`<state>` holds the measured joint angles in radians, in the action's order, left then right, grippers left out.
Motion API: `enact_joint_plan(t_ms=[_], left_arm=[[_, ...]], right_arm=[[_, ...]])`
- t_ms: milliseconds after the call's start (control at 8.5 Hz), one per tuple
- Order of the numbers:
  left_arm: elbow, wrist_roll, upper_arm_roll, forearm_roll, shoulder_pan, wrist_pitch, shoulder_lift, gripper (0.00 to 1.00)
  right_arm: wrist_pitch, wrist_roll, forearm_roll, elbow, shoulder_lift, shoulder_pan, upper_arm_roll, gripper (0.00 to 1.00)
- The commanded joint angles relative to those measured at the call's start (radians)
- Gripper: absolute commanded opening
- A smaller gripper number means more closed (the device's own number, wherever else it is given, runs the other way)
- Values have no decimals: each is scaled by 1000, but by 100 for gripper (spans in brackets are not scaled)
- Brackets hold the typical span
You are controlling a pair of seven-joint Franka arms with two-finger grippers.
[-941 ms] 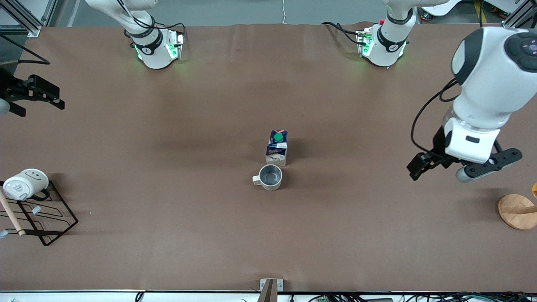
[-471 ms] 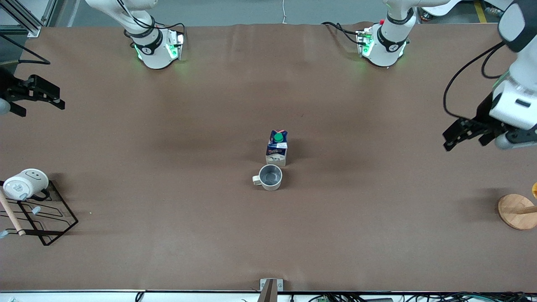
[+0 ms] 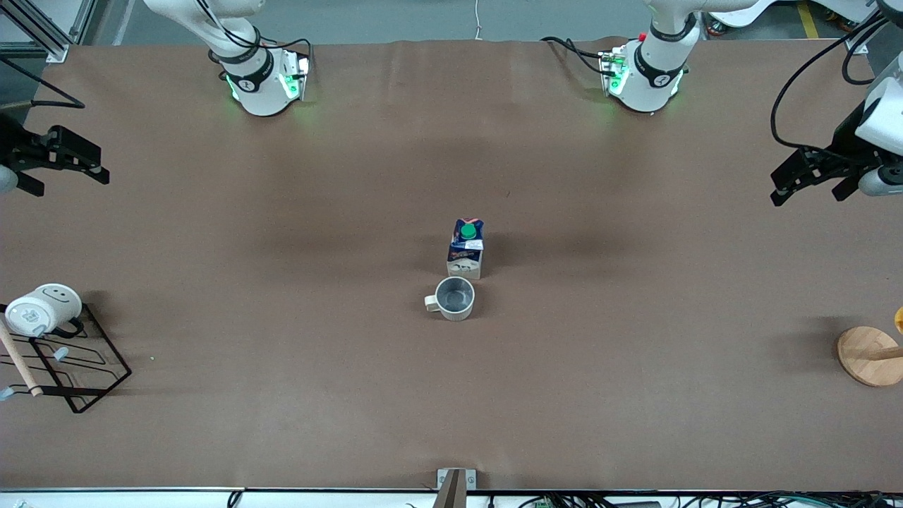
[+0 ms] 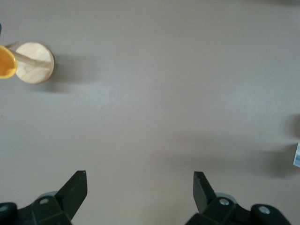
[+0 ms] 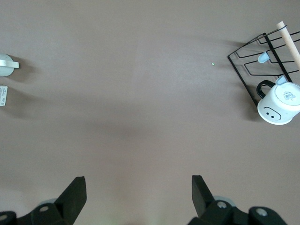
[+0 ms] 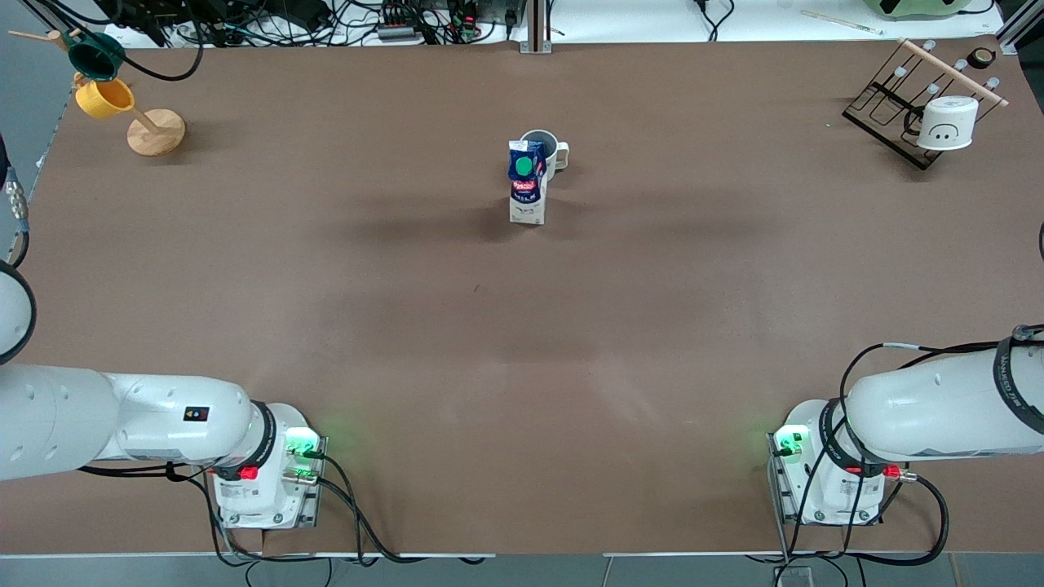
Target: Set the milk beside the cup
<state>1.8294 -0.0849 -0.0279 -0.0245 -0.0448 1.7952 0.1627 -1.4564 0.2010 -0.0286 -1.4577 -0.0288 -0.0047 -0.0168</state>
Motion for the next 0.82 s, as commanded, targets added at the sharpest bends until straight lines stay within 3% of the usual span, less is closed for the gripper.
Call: enact_joint_plan(t_ms=[0, 706], left_arm=[[-59, 74, -1, 20, 6, -77, 1, 100], [-127, 123, -1, 28, 19, -157, -25, 100]], right_arm=[[-5, -2, -2, -29, 26, 0, 1, 99], [-7, -3, -1, -29, 26, 6, 1, 99]])
